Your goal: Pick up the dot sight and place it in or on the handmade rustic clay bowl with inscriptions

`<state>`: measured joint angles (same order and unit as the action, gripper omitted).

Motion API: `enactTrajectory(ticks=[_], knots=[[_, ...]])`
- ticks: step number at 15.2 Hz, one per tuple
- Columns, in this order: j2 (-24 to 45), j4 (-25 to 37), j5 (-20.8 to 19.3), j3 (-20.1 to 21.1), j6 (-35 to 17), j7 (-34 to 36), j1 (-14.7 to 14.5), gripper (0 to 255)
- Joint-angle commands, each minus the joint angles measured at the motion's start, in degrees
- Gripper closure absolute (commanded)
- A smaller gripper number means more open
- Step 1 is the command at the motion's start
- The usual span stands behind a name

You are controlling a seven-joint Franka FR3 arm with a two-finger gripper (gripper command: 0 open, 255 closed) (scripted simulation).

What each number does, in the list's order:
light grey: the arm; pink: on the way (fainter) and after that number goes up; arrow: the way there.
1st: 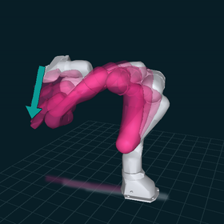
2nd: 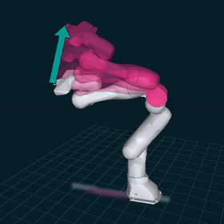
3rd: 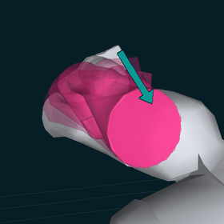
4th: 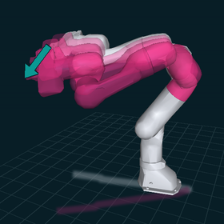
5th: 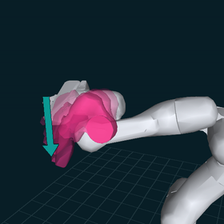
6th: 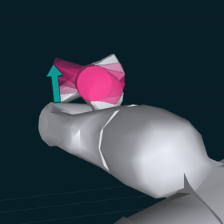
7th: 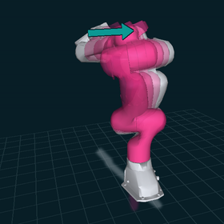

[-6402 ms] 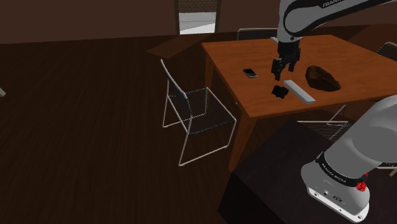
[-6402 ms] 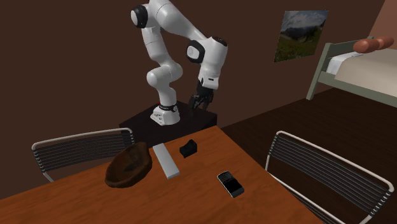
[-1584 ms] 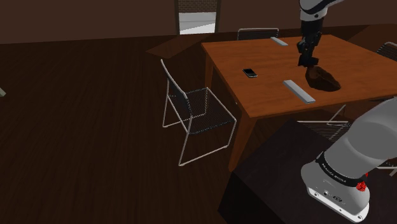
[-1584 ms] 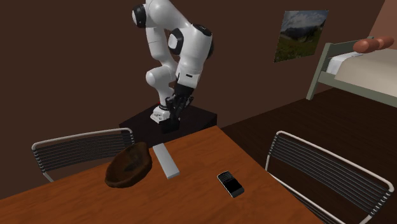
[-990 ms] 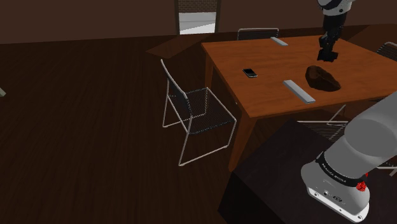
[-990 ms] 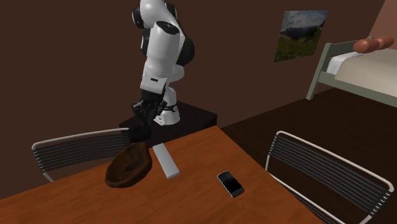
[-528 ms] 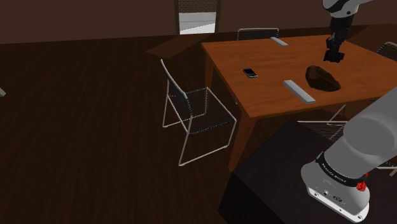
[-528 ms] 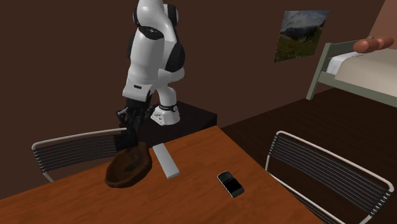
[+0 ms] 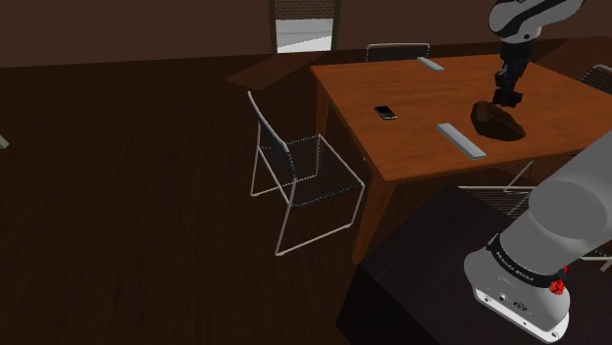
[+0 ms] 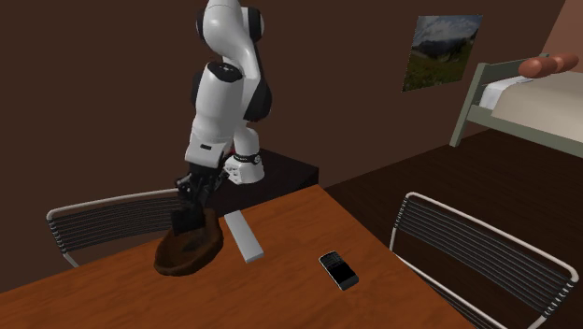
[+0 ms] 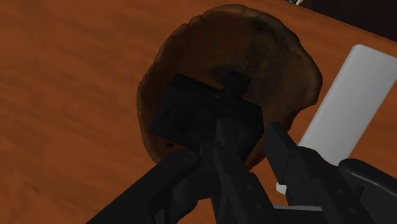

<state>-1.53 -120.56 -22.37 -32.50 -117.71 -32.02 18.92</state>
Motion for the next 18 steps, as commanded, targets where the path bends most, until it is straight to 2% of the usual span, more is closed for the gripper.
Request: enactTrajectory(ticks=[1,6,13,14,18], knots=[[0.6,-1.2,0.0,-0.2,-1.8,0.3,0.2,255],[2.6,-3.2,0.3,-0.4,-5.5,0.8,0.4,255],[2.6,-3.2,0.3,-0.4,-5.5,0.8,0.4,255],[2.6,-3.2,0.3,-0.4,-5.5,0.8,0.4,0],[2.6,-3.2,0.3,-0.4,-5.5,0.8,0.4,0]])
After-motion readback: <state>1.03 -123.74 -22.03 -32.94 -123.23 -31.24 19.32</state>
